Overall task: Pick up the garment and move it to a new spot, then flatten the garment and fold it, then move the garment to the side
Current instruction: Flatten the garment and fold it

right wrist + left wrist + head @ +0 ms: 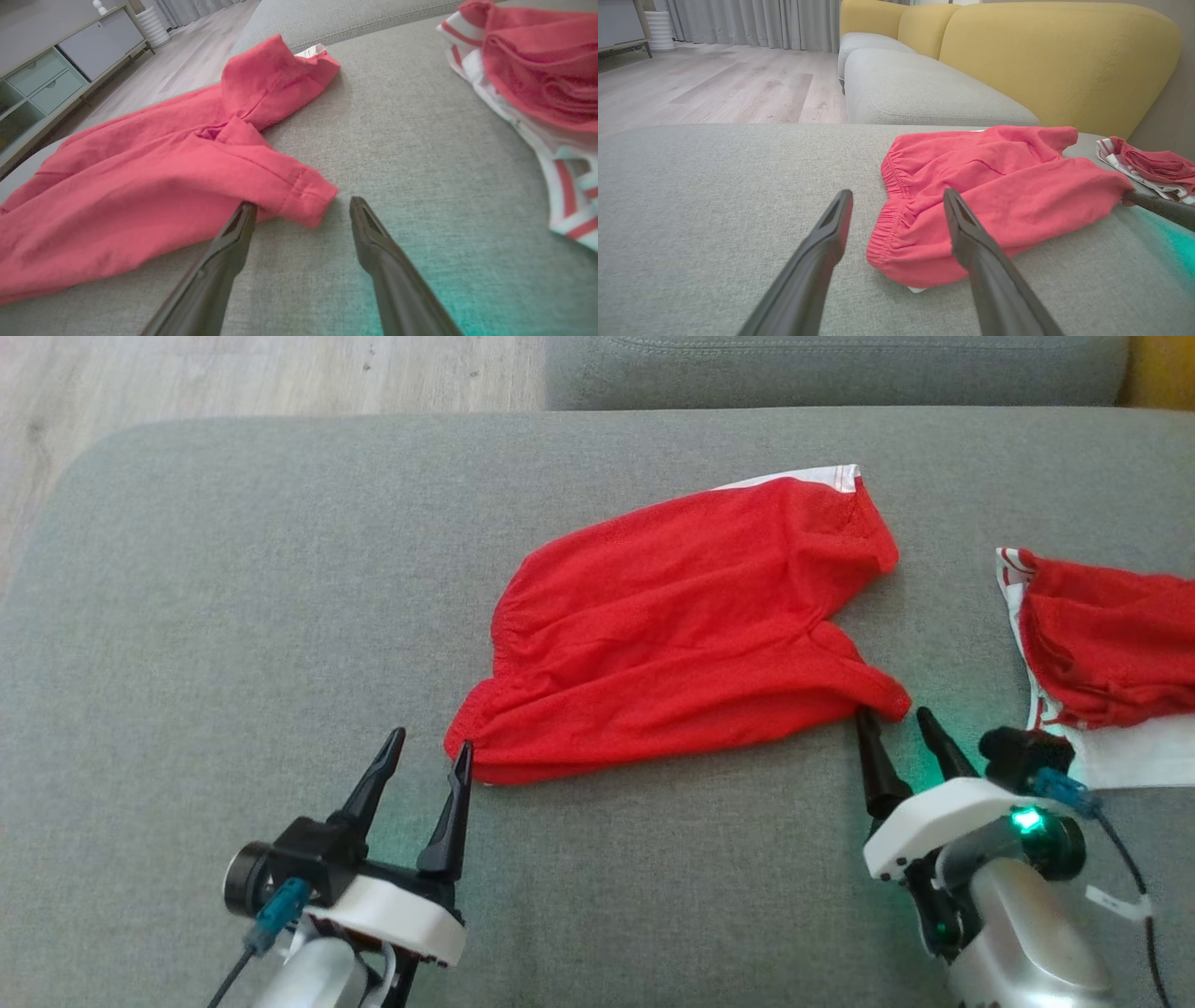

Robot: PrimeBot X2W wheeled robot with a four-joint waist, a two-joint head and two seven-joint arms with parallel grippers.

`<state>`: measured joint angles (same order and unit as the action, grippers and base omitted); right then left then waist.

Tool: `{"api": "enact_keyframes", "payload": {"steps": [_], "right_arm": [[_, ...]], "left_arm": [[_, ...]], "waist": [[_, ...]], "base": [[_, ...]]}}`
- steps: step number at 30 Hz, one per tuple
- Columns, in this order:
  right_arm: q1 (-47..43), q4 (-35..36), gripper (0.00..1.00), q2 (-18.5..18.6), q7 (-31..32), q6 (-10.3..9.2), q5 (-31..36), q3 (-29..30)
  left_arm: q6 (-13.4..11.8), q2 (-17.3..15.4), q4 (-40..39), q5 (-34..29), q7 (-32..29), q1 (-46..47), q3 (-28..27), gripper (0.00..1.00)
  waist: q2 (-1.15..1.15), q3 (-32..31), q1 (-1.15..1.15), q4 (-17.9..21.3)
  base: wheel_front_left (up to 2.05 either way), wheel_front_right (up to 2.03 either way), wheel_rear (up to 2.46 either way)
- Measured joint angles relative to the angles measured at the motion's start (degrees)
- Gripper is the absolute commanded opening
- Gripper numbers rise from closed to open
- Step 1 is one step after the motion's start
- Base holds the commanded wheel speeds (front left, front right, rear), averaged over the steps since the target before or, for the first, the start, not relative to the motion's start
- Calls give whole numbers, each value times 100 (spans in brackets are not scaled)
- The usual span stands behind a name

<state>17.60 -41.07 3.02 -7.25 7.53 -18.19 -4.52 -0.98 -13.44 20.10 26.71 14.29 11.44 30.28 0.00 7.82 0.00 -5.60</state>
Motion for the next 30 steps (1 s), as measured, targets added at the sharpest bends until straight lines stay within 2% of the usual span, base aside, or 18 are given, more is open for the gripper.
{"api": "enact_keyframes", "payload": {"steps": [2, 3, 4, 5, 12, 21, 30], "right_arm": [[51, -99, 100, 0, -96, 0, -1, -96], [75, -135, 86, 0, -138, 0, -4, -133], [99, -168, 39, 0, -167, 0, -4, -169], [122, -199, 0, 0, -202, 0, -4, -207], [217, -74, 0, 1, -495, 0, 227, -274], [-84, 970, 0, 1, -634, 0, 891, -208], [-721, 2253, 0, -1, 42, 0, 1396, 41]], "left_arm": [[0, 9, 8, -8, 0, 4, -12, 100], [0, 13, 12, -8, 0, 6, -20, 100], [0, 16, 19, -8, 0, 8, -24, 100], [0, 20, 22, -8, 0, 12, -27, 100], [3, 45, 42, -34, 0, 49, -73, 100], [44, 119, 55, -49, 0, -23, -132, 100], [52, 181, 47, -49, 0, -221, -227, 100]], "waist": [[0, 13, 0, 12], [0, 18, 0, 20], [0, 20, 0, 32], [0, 19, 0, 44], [0, -25, 0, 167], [0, -321, 0, 358], [0, -615, 1, 371]], "base": [[0, 0, 0], [0, 0, 0], [0, 0, 0], [0, 0, 0], [0, 0, 0], [0, 0, 0], [0, 0, 0]]}}
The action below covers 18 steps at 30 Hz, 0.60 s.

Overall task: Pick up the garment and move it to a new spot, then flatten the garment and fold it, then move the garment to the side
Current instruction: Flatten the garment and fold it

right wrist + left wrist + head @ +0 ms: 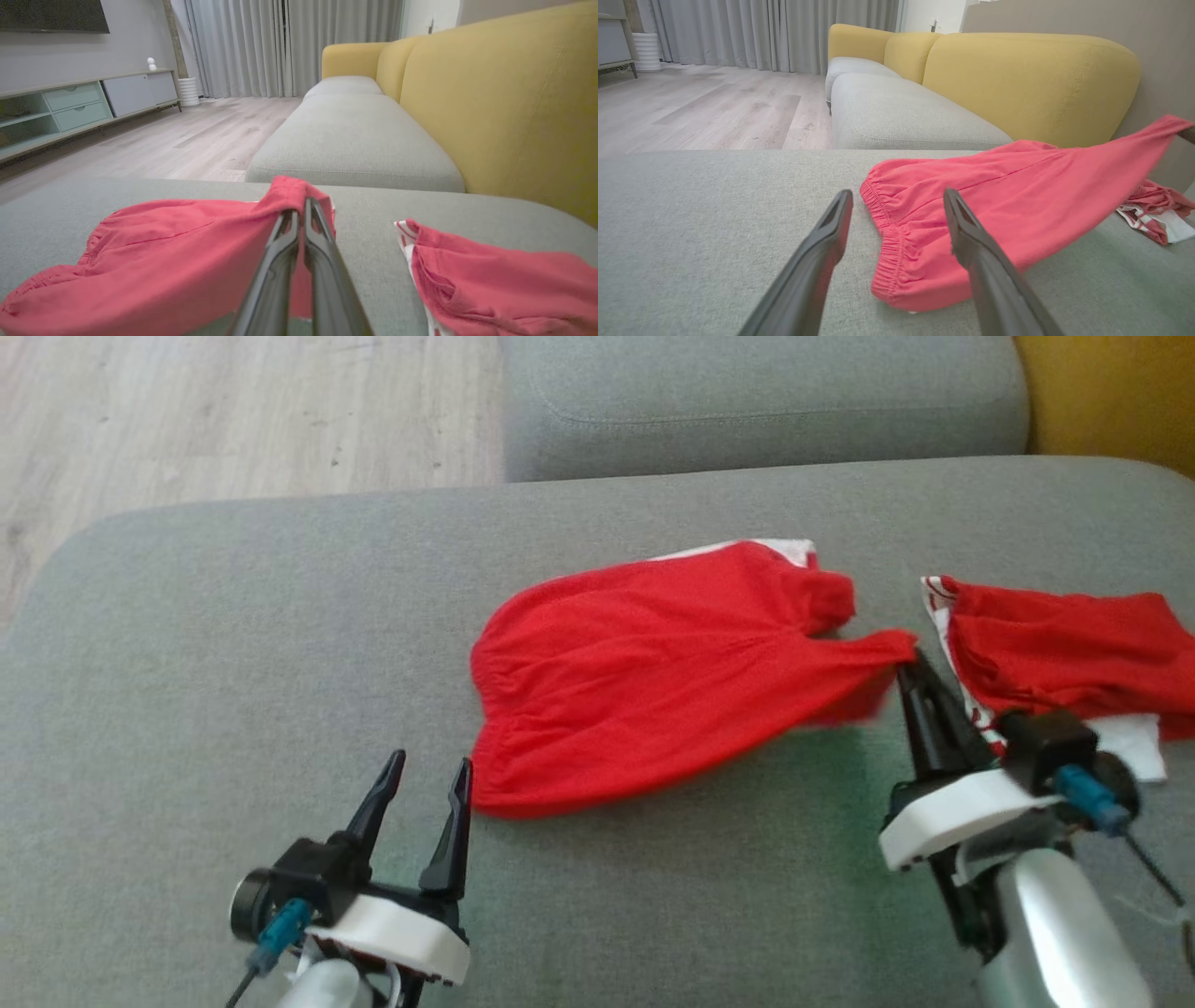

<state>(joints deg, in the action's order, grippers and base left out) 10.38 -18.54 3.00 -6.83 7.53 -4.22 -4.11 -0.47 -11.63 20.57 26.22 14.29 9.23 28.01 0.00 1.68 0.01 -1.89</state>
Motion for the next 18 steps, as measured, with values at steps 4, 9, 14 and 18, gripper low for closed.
{"api": "enact_keyframes", "payload": {"steps": [4, 9, 14, 18], "right_arm": [[-94, 620, 0, 0, 485, 1, 88, 142], [-48, 769, 0, -3, 1079, 0, 299, 301], [449, 249, 0, -3, 1577, 0, 344, 438], [1099, -461, 0, -4, 1782, 0, 500, 645]], "left_arm": [[7, 36, -7, -2, 0, -35, -7, 100], [58, 91, -8, -29, 0, -32, -4, 100], [138, 136, 5, -68, 0, 15, 4, 100], [205, 197, 79, -151, 0, 164, 34, 100]], "waist": [[0, 2, 0, -116], [0, 90, 0, -296], [0, 289, -1, -492], [0, 459, -1, -692]], "base": [[0, 0, 0], [0, 0, 0], [0, 0, 0], [0, 0, 0]]}}
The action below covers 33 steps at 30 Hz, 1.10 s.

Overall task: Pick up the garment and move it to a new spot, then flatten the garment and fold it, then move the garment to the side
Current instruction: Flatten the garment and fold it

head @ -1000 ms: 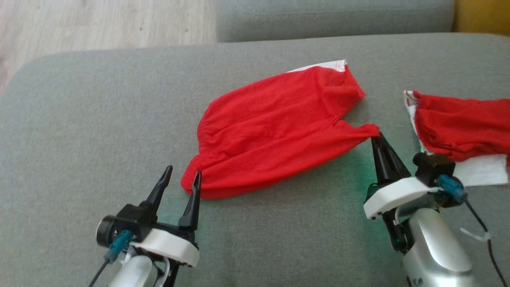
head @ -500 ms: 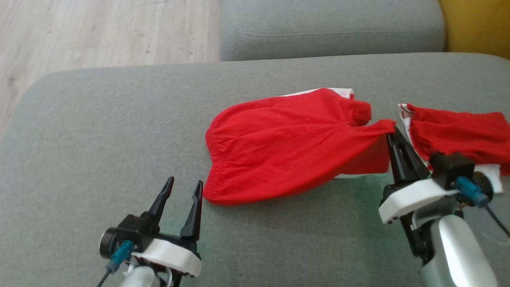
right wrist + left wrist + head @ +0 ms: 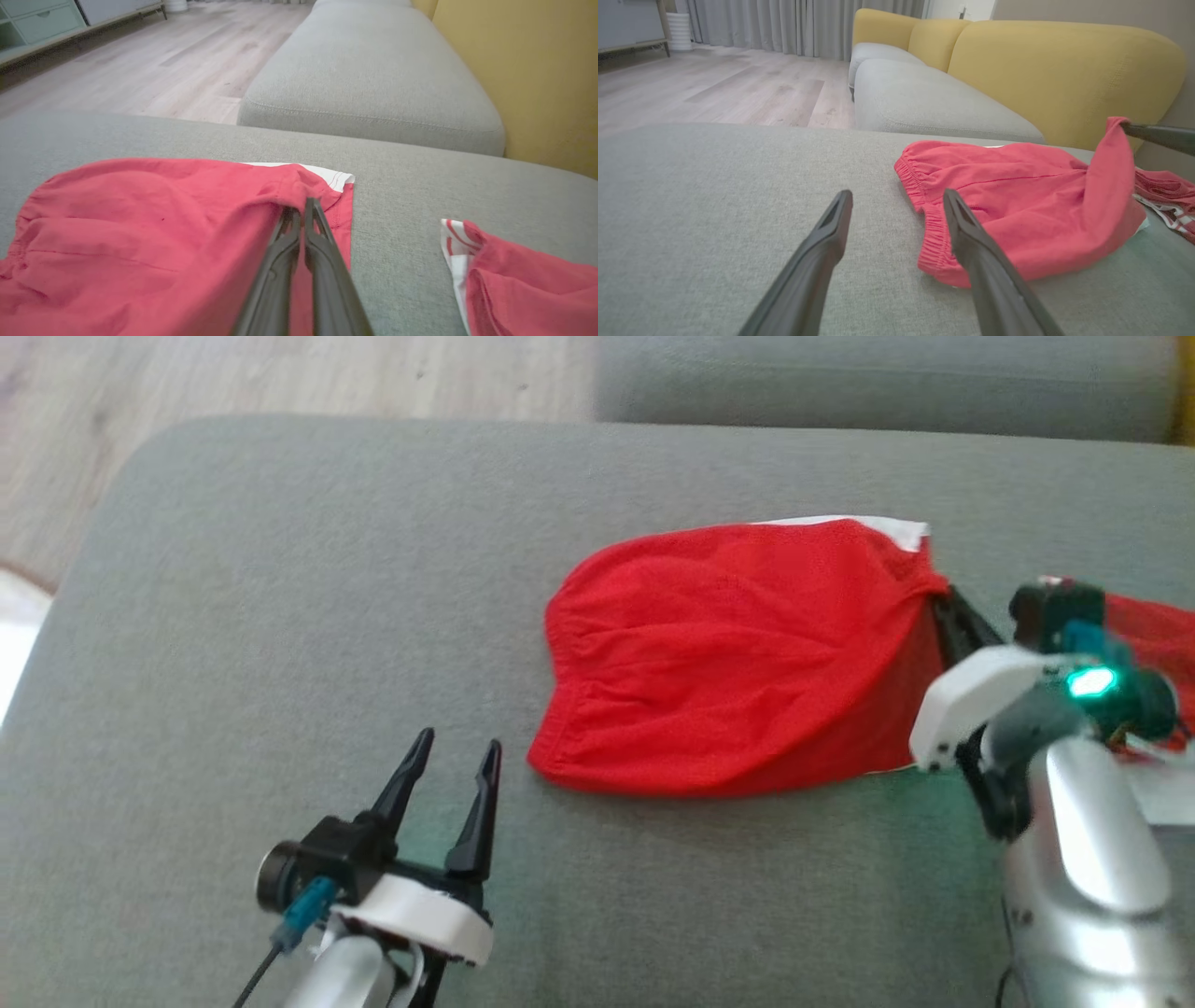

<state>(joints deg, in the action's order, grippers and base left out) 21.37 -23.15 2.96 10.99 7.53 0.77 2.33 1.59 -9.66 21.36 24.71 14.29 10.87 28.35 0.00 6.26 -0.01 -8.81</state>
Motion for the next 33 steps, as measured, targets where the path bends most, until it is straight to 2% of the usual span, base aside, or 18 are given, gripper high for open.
{"api": "enact_keyframes", "payload": {"steps": [3, 10, 14, 19, 20, 21, 33], "right_arm": [[565, -788, 0, 23, 89, 0, 189, 260], [1224, -2037, 0, 145, 114, 0, 775, 667], [1449, -2532, 0, 232, -69, 0, 1180, 1123], [1627, -3047, 0, 245, -282, 0, 1549, 1422], [1627, -3047, 14, 245, -282, 0, 1549, 1422], [1647, -3145, 100, 241, -354, 0, 1601, 1459], [2148, -3793, 100, 142, -1269, 0, 1557, 1424]], "left_arm": [[62, 98, 64, -15, 9, 105, 66, 100], [123, 165, 102, -111, 9, 162, 86, 100], [152, 179, 101, -175, 9, 204, 35, 100], [196, 191, 102, -210, 10, 207, -31, 100], [196, 191, 102, -210, 10, 207, -31, 100], [197, 196, 103, -211, 10, 207, -34, 100], [201, 205, 93, -260, 15, 204, -259, 100]], "waist": [[0, 135, 0, -228], [0, 311, 0, -527], [0, 347, 0, -534], [0, 340, 0, -411], [0, 340, 0, -411], [0, 331, 0, -377], [0, 161, 1, 222]], "base": [[0, 0, 0], [0, 0, 0], [0, 0, 0], [0, 0, 0], [0, 0, 0], [0, 0, 0], [0, 0, 0]]}}
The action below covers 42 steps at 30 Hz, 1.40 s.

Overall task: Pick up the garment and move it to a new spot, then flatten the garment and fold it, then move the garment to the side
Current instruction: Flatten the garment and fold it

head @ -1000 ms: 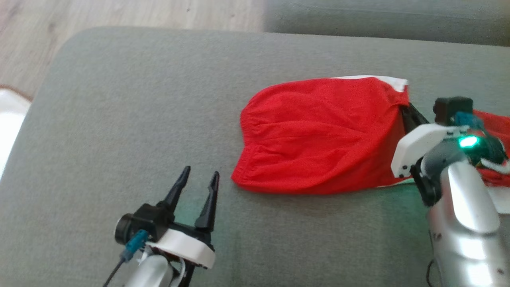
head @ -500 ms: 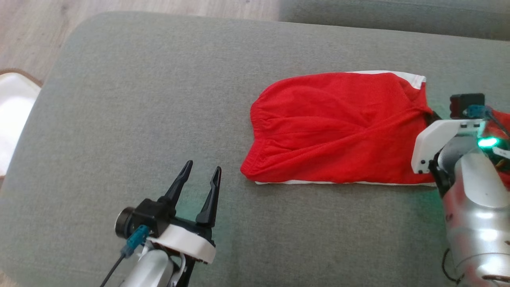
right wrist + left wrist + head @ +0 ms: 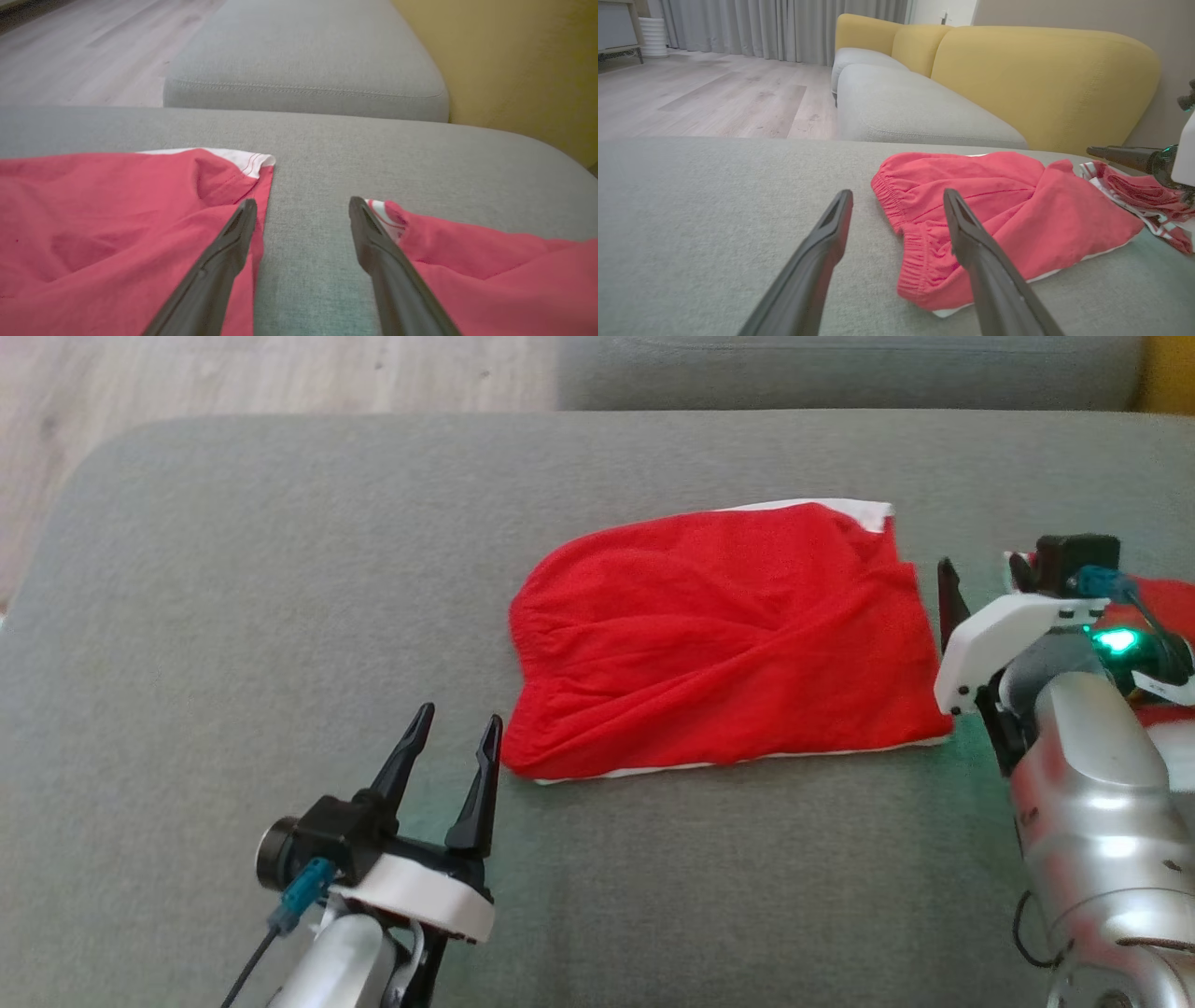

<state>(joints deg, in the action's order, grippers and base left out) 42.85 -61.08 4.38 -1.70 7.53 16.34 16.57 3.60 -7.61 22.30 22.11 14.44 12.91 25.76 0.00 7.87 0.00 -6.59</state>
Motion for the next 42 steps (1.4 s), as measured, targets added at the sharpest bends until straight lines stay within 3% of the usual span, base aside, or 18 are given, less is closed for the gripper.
{"api": "enact_keyframes", "payload": {"steps": [7, 12, 24, 32, 42], "right_arm": [[22, 19, 100, 9, -702, 0, -690, -378], [-261, 622, 100, 20, -1022, 1, -1339, -635], [-3044, 3137, 100, -114, -1148, 0, -2675, -1374], [-3434, 3887, 100, -162, -1001, 1, -2894, -1692], [-3569, 4190, 100, -162, -879, 0, -2895, -1725]], "left_arm": [[0, 5, -54, -43, 0, -52, -162, 100], [-1, 9, -134, -44, 0, -139, -240, 100], [51, 54, -267, -115, 1, -301, -388, 100], [97, 44, -12, -211, 0, -336, -386, 100], [103, 46, 133, -281, 0, -383, -456, 100]], "waist": [[0, -191, 0, 359], [0, -334, 0, 565], [0, -358, 1, 807], [0, -284, 0, 855], [0, -235, 0, 823]], "base": [[0, 0, 0], [0, 0, 0], [0, 0, 0], [0, 0, 0], [0, 0, 0]]}}
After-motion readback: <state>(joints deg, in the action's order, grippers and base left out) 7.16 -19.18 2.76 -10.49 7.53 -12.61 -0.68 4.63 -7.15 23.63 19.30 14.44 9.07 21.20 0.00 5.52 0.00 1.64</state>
